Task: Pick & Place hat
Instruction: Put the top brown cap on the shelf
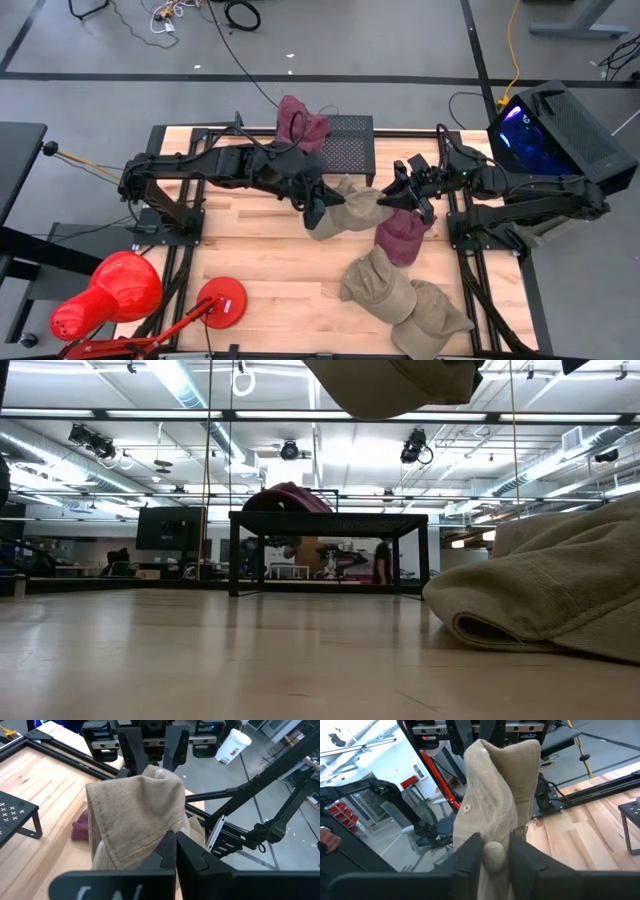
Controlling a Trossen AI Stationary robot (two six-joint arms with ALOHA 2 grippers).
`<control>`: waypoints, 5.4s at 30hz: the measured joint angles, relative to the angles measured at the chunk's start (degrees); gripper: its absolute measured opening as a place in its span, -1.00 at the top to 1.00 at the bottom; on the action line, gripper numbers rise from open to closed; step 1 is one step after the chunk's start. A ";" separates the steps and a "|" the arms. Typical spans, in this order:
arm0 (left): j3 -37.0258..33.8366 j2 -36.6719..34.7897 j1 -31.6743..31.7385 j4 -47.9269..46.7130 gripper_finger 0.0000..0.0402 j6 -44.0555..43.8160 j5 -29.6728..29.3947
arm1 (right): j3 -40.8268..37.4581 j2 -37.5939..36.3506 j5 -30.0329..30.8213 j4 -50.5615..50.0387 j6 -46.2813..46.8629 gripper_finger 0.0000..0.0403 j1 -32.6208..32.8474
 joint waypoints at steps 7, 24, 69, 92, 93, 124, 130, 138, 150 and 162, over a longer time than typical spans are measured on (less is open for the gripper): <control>0.00 0.00 0.02 0.00 1.00 -0.02 -0.02 | 0.00 0.00 0.02 0.00 -0.65 0.86 0.00; 0.00 0.00 0.04 0.04 0.43 -0.02 -3.61 | 0.00 0.00 -2.99 -0.04 -0.59 0.88 0.02; 0.00 -6.51 1.11 -0.88 0.04 0.13 -2.64 | 34.84 19.09 -23.43 -31.53 -11.06 0.89 -14.86; 0.00 -6.47 1.11 -0.90 0.04 0.40 -4.83 | 34.84 21.95 -14.81 -33.42 -39.69 0.89 -23.65; 0.00 -6.47 1.11 -0.90 0.04 1.10 -5.16 | 34.84 21.87 -15.54 -33.45 -39.51 0.89 -23.63; -0.02 -6.14 2.17 -0.40 0.04 5.09 -7.85 | 34.84 19.04 -51.47 -2.76 -9.48 0.89 -16.15; -0.02 -6.14 2.19 -0.65 0.04 3.67 -7.86 | 34.84 19.04 -49.93 -2.65 -9.60 0.89 -15.98; -0.02 -6.14 2.19 -0.84 0.04 1.05 -8.24 | 34.84 19.06 -48.90 6.41 -6.56 0.89 -16.11; -0.04 -6.16 3.16 2.09 0.04 -4.83 -7.81 | 34.84 19.06 -48.55 31.14 6.16 0.89 -16.55; -0.04 -6.23 2.78 6.47 -0.01 7.67 0.96 | 34.84 19.06 -44.53 33.87 3.53 0.89 -17.41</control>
